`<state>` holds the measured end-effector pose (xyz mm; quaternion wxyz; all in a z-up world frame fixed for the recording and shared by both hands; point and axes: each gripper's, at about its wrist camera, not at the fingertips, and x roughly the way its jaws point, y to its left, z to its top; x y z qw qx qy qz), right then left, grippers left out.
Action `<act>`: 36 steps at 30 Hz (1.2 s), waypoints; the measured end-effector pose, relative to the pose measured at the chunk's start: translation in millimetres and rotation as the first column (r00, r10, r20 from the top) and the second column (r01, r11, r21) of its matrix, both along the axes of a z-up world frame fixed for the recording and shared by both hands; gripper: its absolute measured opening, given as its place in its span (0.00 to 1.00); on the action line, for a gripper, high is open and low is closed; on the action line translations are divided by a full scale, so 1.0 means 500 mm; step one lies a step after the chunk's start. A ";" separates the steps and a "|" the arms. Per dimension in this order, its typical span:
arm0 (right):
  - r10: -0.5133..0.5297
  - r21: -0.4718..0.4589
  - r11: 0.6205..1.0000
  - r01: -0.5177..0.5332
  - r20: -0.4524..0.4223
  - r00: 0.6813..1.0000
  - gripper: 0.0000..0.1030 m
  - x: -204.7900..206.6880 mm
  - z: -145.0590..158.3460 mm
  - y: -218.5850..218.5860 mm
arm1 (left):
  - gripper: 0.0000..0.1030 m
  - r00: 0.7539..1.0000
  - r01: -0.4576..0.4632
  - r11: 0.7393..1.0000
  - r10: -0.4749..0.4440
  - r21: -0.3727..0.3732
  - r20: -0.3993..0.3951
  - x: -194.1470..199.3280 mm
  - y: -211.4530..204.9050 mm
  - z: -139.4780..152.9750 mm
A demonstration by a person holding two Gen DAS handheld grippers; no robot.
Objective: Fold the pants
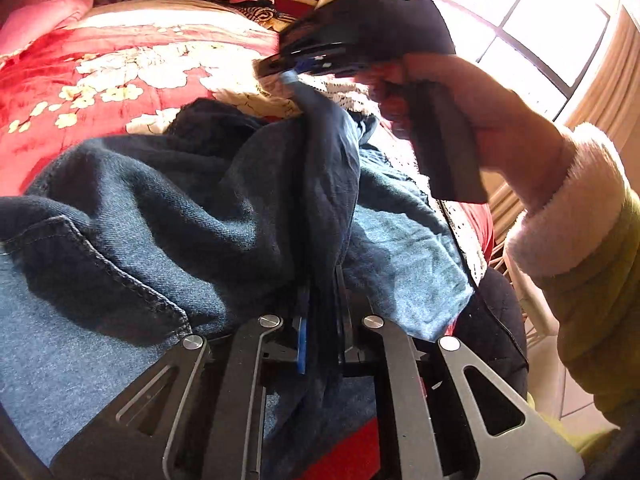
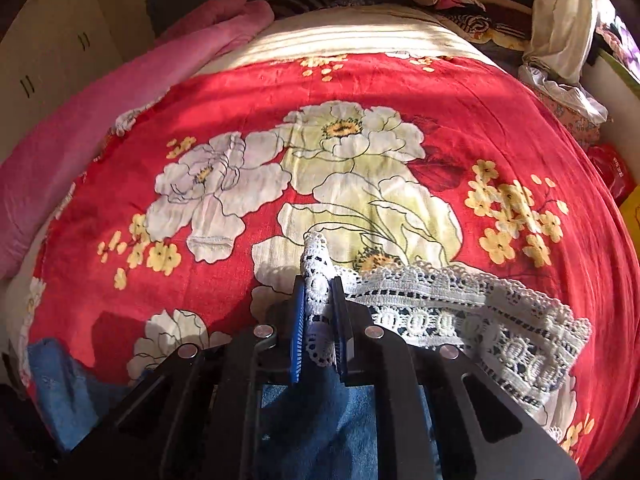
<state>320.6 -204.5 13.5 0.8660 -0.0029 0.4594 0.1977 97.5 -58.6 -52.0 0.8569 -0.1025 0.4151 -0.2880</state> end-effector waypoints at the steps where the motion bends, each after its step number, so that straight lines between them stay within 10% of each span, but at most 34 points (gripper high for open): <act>1: -0.012 0.050 0.999 0.011 0.016 1.000 0.11 -0.018 0.022 -0.026 | 0.03 1.000 0.002 1.000 -0.002 0.000 0.009 -0.004 0.001 0.006; 9: -0.193 0.291 0.943 0.162 0.081 0.978 0.11 -0.218 0.121 -0.273 | 0.03 0.997 0.018 1.000 -0.019 0.011 0.069 -0.030 0.019 0.039; 18: -0.261 0.319 0.909 0.270 -0.072 0.963 0.12 -0.368 -0.007 -0.404 | 0.05 0.997 0.058 0.998 -0.060 0.023 0.054 -0.034 -0.001 0.026; 22: -0.269 0.353 0.891 0.285 -0.094 0.959 0.15 -0.377 -0.043 -0.411 | 0.34 0.993 0.084 0.995 -0.088 0.050 0.078 -0.046 -0.032 0.037; 28: -0.284 0.370 0.880 0.298 -0.093 0.954 0.31 -0.342 -0.055 -0.417 | 0.37 0.988 0.077 0.980 -0.099 0.184 0.115 -0.020 -0.094 0.037; 30: -0.290 0.387 0.869 0.309 -0.109 0.951 0.17 -0.332 -0.059 -0.425 | 0.32 0.988 0.070 0.969 -0.101 0.236 0.119 -0.010 -0.113 0.027; 31: -0.289 0.406 0.860 0.310 -0.112 0.951 0.09 -0.331 -0.057 -0.431 | 0.04 0.988 0.064 0.963 -0.099 0.263 0.121 -0.006 -0.122 0.024; 36: -0.305 0.478 0.826 0.300 -0.068 0.950 0.09 -0.372 -0.006 -0.472 | 0.00 0.984 0.086 0.945 -0.130 0.316 0.120 -0.010 -0.119 0.040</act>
